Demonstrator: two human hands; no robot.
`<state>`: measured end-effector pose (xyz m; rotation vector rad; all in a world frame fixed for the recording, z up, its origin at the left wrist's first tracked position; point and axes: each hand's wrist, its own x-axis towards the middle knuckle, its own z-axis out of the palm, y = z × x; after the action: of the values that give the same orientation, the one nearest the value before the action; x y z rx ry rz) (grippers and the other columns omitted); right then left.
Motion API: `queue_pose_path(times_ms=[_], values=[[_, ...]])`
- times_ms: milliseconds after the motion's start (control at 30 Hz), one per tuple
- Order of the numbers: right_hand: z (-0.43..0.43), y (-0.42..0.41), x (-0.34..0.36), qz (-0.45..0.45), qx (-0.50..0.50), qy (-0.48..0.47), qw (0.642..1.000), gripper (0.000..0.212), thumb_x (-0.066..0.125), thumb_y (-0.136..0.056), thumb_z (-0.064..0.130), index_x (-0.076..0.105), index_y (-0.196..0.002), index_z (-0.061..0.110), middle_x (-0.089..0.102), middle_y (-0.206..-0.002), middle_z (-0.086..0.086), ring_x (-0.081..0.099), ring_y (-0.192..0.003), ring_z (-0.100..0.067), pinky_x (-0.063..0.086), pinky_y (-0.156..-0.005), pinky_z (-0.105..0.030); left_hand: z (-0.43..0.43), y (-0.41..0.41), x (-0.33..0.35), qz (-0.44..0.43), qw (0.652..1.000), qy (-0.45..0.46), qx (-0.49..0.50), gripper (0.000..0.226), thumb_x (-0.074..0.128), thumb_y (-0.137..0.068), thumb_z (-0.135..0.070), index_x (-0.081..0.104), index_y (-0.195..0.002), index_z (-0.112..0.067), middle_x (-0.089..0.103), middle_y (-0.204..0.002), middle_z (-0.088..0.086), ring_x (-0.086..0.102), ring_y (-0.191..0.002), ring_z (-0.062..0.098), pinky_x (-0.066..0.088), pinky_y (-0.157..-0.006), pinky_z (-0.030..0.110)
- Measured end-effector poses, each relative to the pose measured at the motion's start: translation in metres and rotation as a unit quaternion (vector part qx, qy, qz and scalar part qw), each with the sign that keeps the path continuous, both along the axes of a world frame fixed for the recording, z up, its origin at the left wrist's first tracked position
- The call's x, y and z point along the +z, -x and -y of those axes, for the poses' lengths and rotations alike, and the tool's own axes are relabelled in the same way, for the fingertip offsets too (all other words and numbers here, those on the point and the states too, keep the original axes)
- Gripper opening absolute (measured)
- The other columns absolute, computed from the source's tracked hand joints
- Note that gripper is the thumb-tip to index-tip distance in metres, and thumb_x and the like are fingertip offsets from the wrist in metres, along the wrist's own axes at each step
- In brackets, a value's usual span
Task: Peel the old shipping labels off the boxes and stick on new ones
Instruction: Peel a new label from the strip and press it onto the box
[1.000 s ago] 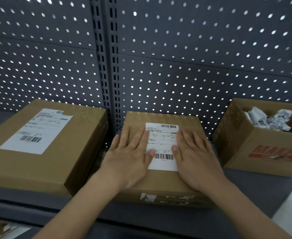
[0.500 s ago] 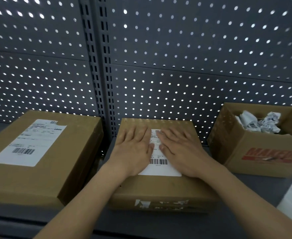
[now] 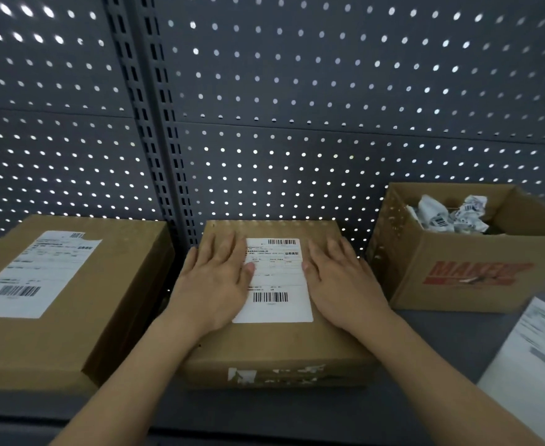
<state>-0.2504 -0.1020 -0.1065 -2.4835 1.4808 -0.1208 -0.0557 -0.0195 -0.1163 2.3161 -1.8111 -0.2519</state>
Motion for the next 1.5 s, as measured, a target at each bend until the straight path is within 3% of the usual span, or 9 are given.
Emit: queue_pose_path(times_ms=[267, 433, 600, 733, 867, 1033, 1200, 1367, 1500], values=[[-0.010, 0.039, 0.010, 0.177, -0.038, -0.167, 0.969, 0.097, 0.043, -0.075, 0.085, -0.007, -0.151, 0.052, 0.016, -0.163, 0.006, 0.024, -0.147, -0.020, 0.033, -0.114, -0.050, -0.043, 0.009, 0.015, -0.229, 0.965, 0.040, 0.118, 0.081, 0.041, -0.090, -0.066, -0.004, -0.154, -0.043, 0.003, -0.165, -0.006, 0.009, -0.151, 0.017, 0.018, -0.119, 0.039], [-0.019, 0.038, 0.005, 0.200, -0.002, -0.218, 0.955, 0.120, 0.073, -0.069, 0.069, -0.011, -0.152, 0.046, 0.001, -0.163, 0.013, 0.020, -0.146, -0.014, 0.028, -0.111, -0.034, -0.057, 0.018, 0.013, -0.245, 0.954, 0.040, 0.165, 0.097, 0.051, -0.081, -0.071, -0.005, -0.154, -0.040, 0.028, -0.156, -0.001, 0.036, -0.138, 0.020, 0.036, -0.104, 0.037], [-0.018, 0.036, -0.003, 0.274, -0.032, -0.209, 0.938, 0.129, 0.079, -0.057, 0.069, -0.002, -0.155, 0.044, 0.020, -0.161, 0.012, 0.027, -0.144, -0.011, 0.031, -0.116, -0.041, -0.060, 0.015, 0.009, -0.284, 0.938, 0.072, 0.187, 0.106, 0.062, -0.077, -0.070, 0.002, -0.157, -0.033, 0.027, -0.159, -0.006, 0.031, -0.142, 0.017, 0.034, -0.105, 0.033], [-0.035, 0.041, -0.002, 0.356, -0.101, -0.215, 0.904, 0.122, 0.083, -0.067, 0.056, 0.006, -0.158, 0.031, 0.037, -0.138, 0.025, 0.046, -0.122, -0.003, 0.043, -0.100, -0.028, -0.065, 0.012, 0.011, -0.316, 0.924, 0.099, 0.190, 0.110, 0.070, -0.072, -0.062, 0.011, -0.157, -0.026, 0.037, -0.153, -0.004, 0.039, -0.137, 0.019, 0.039, -0.100, 0.032], [-0.067, 0.045, 0.006, 0.409, -0.140, -0.175, 0.885, 0.072, 0.085, -0.071, 0.042, 0.051, -0.134, 0.037, 0.068, -0.113, 0.020, 0.066, -0.093, 0.003, 0.054, -0.071, -0.016, -0.075, 0.005, 0.014, -0.347, 0.919, 0.136, 0.132, 0.094, 0.074, -0.078, -0.049, 0.024, -0.154, -0.029, 0.044, -0.123, -0.020, 0.045, -0.111, 0.005, 0.039, -0.076, 0.016], [-0.117, 0.037, 0.018, 0.465, -0.179, -0.106, 0.861, 0.052, 0.086, -0.072, 0.032, 0.060, -0.116, 0.042, 0.070, -0.094, 0.031, 0.067, -0.082, 0.008, 0.051, -0.061, -0.010, -0.091, -0.014, 0.020, -0.380, 0.909, 0.154, 0.080, 0.089, 0.077, -0.079, -0.040, 0.029, -0.152, -0.028, 0.040, -0.095, -0.039, 0.046, -0.078, -0.021, 0.037, -0.057, 0.000], [-0.169, 0.036, 0.017, 0.466, -0.243, -0.037, 0.850, 0.061, 0.085, -0.071, 0.038, 0.057, -0.124, 0.045, 0.069, -0.106, 0.026, 0.066, -0.094, 0.005, 0.056, -0.079, -0.025, -0.105, -0.021, 0.021, -0.408, 0.900, 0.156, 0.006, 0.094, 0.077, -0.077, -0.045, 0.025, -0.154, -0.030, 0.041, -0.124, -0.027, 0.044, -0.109, -0.002, 0.037, -0.076, 0.010], [-0.209, 0.056, 0.020, 0.454, -0.299, 0.012, 0.839, 0.079, 0.084, -0.066, 0.051, 0.048, -0.136, 0.044, 0.064, -0.118, 0.020, 0.064, -0.104, -0.004, 0.057, -0.089, -0.037, -0.112, -0.008, 0.028, -0.407, 0.900, 0.141, -0.063, 0.096, 0.079, -0.071, -0.054, 0.030, -0.152, -0.035, 0.049, -0.140, -0.017, 0.051, -0.122, 0.010, 0.045, -0.104, 0.042], [-0.240, 0.086, 0.025, 0.447, -0.332, 0.056, 0.829, 0.076, 0.081, -0.070, 0.055, 0.045, -0.136, 0.047, 0.064, -0.120, 0.021, 0.065, -0.103, -0.003, 0.057, -0.086, -0.037, -0.112, 0.025, 0.034, -0.431, 0.883, 0.140, -0.120, 0.100, 0.081, -0.071, -0.050, 0.027, -0.153, -0.035, 0.042, -0.144, -0.020, 0.046, -0.124, 0.004, 0.041, -0.104, 0.033]])
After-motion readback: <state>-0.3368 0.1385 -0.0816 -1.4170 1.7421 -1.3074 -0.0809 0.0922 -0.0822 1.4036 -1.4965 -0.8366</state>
